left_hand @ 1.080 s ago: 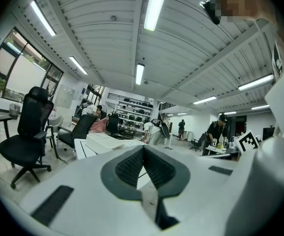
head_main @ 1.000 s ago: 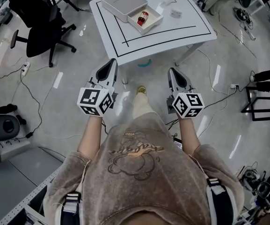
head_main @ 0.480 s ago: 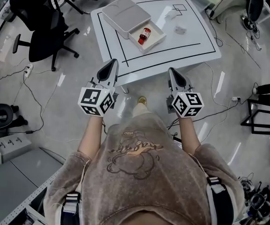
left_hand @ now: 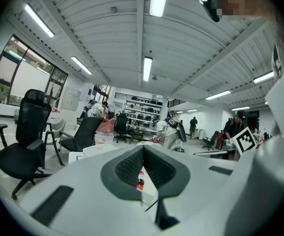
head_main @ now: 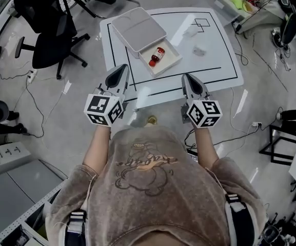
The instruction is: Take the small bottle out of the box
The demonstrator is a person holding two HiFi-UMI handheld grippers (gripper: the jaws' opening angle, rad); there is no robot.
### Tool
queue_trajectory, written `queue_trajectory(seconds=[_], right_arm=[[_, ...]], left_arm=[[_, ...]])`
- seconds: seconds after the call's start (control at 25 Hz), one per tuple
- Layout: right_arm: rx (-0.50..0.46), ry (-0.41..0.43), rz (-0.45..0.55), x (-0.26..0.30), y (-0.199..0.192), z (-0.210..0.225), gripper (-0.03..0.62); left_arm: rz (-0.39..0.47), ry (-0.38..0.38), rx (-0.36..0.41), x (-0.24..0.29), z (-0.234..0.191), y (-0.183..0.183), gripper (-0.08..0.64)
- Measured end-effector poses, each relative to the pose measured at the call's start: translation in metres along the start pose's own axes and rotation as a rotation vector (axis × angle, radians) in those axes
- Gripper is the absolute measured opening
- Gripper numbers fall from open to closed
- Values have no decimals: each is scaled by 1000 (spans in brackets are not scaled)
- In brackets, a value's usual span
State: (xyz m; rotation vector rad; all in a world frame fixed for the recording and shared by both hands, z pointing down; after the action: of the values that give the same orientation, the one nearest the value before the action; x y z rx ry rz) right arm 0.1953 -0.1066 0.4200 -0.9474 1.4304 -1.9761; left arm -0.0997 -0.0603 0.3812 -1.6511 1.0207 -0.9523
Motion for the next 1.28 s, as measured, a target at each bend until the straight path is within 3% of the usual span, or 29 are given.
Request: queue_trajectory(seconds=[0.2, 0.72, 1.04, 1.28], right_arm=[[15, -14, 18, 16, 8, 13, -3], [32, -134, 60, 37, 21, 10, -3], [31, -178, 91, 38, 24, 1, -9], [35, -163, 97, 44, 26, -2, 57]], left_arm=[[3, -20, 1, 25, -7, 7, 8], [-38, -201, 11, 67, -23, 19, 8], [-39, -247, -14, 77, -33, 19, 8], [-42, -262, -17, 81, -40, 18, 8]])
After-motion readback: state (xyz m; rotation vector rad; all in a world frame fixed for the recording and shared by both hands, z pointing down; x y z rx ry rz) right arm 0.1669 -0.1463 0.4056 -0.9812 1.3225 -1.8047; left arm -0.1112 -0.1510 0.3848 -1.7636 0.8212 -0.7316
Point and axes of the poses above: the fingertips, and each gripper's own axes: x forward along the fingers, z to its right, y out of its top, the point moved 9 cm from there along -x, backward along the fingers, and after that the axes turned 4 degrees about -x, right-handed, at the moved point
